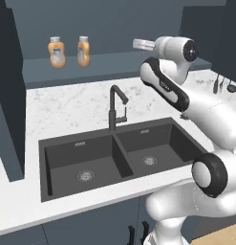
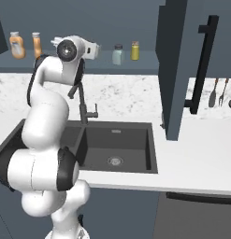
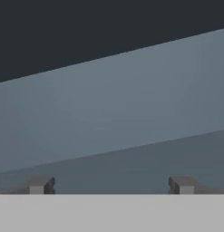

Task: Put the shaker and condiment bottle from the counter next to their counterparts in the cabinet.

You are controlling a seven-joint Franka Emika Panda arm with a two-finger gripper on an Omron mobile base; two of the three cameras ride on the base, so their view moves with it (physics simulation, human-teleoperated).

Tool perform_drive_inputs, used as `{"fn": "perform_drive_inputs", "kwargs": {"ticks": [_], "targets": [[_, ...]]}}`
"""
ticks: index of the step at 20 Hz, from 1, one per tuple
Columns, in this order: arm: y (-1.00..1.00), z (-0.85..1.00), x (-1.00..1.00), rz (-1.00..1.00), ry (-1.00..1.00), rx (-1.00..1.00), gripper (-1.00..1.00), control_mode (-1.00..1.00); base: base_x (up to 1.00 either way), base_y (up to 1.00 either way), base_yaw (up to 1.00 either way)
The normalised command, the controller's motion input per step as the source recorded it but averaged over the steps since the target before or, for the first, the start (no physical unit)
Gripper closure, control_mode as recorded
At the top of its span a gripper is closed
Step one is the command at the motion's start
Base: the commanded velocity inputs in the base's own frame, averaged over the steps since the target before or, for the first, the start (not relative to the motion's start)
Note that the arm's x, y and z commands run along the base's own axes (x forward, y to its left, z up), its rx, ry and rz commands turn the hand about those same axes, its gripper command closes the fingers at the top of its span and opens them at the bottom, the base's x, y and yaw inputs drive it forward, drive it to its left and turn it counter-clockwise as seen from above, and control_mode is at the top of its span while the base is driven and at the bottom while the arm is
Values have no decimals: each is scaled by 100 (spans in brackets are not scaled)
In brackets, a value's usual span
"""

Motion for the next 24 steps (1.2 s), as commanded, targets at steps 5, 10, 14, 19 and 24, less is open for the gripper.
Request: {"fn": "perform_drive_inputs", "kwargs": {"ticks": [5,10,14,19,24], "targets": [[0,4,-42,18,26,2,-100,-100,0,0,0],[0,-2,-84,18,10,0,-100,-100,0,0,0],[1,-9,-97,20,6,0,-100,-100,0,0,0],[1,-21,-100,21,1,0,-100,-100,0,0,0],[10,-27,-100,19,0,0,-100,-100,0,0,0]]}}
